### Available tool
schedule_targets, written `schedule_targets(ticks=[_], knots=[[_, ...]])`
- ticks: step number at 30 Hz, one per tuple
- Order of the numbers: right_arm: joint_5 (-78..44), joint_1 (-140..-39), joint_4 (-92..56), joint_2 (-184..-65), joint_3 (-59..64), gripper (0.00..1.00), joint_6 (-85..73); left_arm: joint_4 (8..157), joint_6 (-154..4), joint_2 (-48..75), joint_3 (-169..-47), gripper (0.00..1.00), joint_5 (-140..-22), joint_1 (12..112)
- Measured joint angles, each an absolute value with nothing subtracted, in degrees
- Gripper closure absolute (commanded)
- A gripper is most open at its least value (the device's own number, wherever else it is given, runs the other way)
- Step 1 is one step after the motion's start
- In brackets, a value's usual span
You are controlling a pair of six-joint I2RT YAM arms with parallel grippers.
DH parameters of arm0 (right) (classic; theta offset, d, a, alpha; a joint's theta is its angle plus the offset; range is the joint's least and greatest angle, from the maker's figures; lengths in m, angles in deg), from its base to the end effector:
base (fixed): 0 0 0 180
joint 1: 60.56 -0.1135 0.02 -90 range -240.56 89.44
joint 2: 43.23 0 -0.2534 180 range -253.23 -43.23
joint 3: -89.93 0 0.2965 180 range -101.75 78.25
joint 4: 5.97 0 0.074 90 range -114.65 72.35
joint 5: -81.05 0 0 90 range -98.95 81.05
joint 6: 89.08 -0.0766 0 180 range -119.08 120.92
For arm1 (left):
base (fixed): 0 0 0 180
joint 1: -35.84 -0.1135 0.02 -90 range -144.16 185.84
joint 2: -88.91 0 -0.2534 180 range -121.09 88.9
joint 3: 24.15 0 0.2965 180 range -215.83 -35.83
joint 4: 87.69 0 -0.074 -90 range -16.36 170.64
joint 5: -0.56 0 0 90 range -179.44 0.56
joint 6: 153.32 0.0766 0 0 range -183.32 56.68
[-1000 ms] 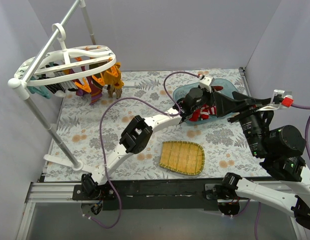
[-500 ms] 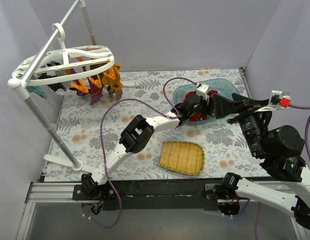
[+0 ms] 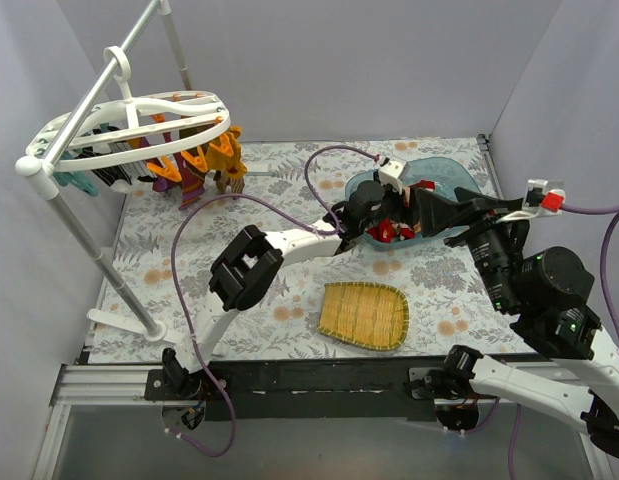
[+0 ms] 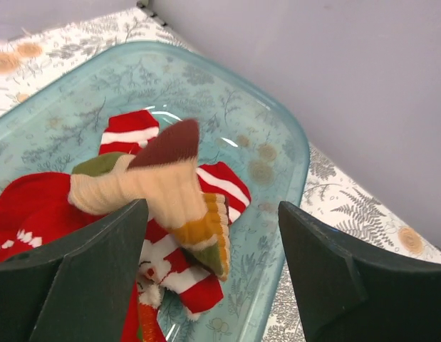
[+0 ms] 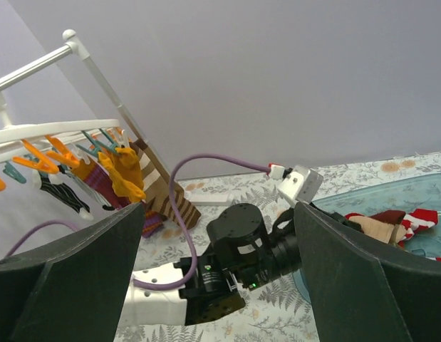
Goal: Remove the socks clipped to the hanger
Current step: Place the sock in the bin, then remove the sock from the hanger.
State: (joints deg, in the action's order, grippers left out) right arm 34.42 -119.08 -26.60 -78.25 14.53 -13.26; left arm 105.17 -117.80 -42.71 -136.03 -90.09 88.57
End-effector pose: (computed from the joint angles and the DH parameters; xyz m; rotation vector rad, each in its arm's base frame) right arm 0.1286 0.1093 0.4948 0.1715 1.3372 0.6130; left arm 0.3743 -0.4904 0.1847 -0.0385 1.8951 -1.3464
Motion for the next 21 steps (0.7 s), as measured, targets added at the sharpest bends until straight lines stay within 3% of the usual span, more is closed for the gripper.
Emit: schedule_targets(ticks=[15,21], knots=[[30.8,-118.7,-26.5,-92.0,14.5,0.01,-15.8,111.9,-119.3,-20.1,-102.9,0.31,-92.4,88.6],[14.9,-108.9,-24.1,-100.9,13.8,0.04,-17.8,113.0,-123.2,-4.7,-85.1,0.33,-97.4,89.2]])
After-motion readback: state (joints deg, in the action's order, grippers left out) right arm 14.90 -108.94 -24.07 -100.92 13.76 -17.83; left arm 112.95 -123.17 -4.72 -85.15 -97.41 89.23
